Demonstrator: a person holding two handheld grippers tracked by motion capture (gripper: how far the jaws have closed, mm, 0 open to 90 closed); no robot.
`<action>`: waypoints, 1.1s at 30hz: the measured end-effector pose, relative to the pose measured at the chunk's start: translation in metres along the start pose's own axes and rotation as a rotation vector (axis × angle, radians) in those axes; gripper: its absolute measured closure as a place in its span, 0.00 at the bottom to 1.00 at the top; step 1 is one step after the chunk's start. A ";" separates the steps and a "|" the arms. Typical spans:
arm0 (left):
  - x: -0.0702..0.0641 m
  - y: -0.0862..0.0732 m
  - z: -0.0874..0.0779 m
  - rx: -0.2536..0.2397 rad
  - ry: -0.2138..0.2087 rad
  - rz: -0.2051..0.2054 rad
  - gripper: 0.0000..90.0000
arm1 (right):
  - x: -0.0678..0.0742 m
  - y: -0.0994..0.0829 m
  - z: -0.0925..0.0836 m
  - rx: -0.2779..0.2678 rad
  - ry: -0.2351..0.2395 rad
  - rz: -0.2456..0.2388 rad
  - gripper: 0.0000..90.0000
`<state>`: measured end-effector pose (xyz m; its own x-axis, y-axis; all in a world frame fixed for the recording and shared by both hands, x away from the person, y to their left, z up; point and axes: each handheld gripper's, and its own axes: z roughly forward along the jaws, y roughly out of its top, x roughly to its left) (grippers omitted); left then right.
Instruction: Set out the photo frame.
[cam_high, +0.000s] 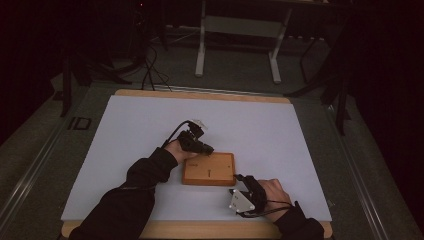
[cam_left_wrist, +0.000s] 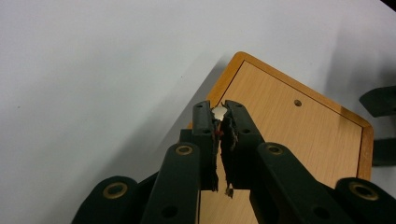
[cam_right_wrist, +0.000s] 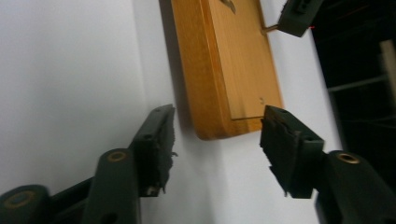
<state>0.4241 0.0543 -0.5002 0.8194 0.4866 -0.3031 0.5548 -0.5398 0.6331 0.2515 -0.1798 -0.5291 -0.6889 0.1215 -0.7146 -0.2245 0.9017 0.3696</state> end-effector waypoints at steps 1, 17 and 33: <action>0.001 0.000 0.000 -0.001 -0.003 -0.003 0.94 | 0.002 0.001 0.001 0.007 -0.014 -0.028 0.51; 0.006 0.002 0.001 0.005 -0.033 -0.040 0.94 | 0.024 0.007 0.016 0.040 -0.201 -0.323 0.64; 0.004 0.003 0.001 0.022 -0.027 -0.014 0.94 | 0.035 0.006 0.027 0.073 -0.301 -0.394 0.73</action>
<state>0.4295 0.0544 -0.5001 0.8149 0.4757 -0.3310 0.5690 -0.5481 0.6130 0.2445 -0.1588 -0.5676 -0.3297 -0.1300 -0.9351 -0.3714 0.9285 0.0019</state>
